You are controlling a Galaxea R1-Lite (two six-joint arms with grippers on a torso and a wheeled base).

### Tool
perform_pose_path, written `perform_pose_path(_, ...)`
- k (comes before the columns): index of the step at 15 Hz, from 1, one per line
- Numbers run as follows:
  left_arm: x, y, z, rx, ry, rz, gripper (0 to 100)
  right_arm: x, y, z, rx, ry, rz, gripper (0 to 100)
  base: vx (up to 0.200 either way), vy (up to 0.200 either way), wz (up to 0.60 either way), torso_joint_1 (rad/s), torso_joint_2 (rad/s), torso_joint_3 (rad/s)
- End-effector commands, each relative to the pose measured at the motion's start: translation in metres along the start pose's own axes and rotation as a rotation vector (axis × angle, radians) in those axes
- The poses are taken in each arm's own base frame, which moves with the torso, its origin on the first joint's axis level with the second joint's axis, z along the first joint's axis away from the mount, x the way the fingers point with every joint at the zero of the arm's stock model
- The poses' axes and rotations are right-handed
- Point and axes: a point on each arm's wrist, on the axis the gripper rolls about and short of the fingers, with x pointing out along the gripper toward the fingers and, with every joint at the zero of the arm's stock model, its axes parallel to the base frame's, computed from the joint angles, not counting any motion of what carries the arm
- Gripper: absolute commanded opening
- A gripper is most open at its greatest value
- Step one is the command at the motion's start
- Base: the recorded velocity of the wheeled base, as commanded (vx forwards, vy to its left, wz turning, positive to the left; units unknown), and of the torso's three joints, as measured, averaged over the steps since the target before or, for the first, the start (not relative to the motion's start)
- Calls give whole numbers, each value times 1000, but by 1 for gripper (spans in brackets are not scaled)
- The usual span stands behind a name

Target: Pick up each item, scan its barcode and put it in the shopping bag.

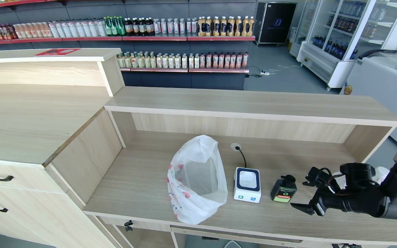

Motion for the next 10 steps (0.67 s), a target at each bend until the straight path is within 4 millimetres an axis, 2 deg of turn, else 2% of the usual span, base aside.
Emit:
perform_pose_path(1,0,0,0,0,1,0,100,15,2,1,-7,-8,24,100,0,0,0,0,0,0)
perform_pose_path(4,0,0,0,0,1,0,100,28,-3,5,-16,-26,22,100,0,0,0,0,0,0)
perform_pose_path(10,0,0,0,0,1,0,100,50,4,11,-46,-71,87,100,0,0,0,0,0,0)
